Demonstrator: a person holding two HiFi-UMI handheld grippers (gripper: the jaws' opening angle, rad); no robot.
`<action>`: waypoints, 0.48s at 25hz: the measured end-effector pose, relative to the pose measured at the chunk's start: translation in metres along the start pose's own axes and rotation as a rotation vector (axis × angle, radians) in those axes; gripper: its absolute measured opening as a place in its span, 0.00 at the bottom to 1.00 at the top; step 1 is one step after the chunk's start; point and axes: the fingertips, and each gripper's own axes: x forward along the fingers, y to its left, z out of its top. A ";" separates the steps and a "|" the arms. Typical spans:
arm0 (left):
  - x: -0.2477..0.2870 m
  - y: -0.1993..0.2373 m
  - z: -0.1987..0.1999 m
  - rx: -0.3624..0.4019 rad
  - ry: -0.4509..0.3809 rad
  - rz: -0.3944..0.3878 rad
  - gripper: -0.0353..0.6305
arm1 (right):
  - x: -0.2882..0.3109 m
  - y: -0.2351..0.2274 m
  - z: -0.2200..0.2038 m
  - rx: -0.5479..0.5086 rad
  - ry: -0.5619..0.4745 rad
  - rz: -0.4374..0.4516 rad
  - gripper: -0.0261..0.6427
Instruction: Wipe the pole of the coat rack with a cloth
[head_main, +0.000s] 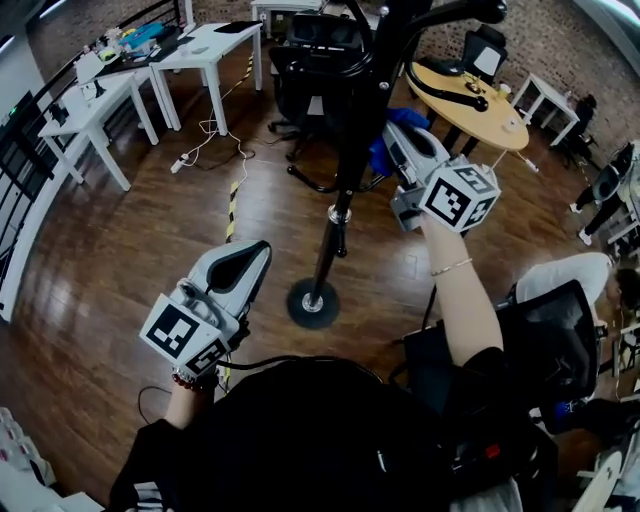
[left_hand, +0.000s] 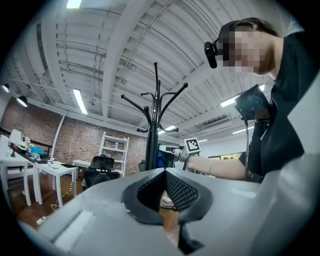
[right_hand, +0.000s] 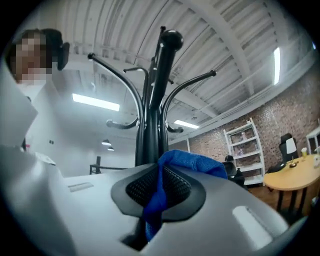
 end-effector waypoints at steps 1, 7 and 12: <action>0.004 -0.003 -0.003 -0.009 0.010 -0.019 0.06 | -0.001 0.000 -0.008 -0.021 0.031 -0.020 0.07; 0.006 -0.006 -0.043 -0.104 0.080 -0.090 0.06 | -0.008 -0.009 -0.070 -0.072 0.160 -0.133 0.07; 0.001 0.014 -0.043 -0.121 0.075 -0.103 0.06 | -0.011 -0.041 -0.138 -0.162 0.357 -0.237 0.07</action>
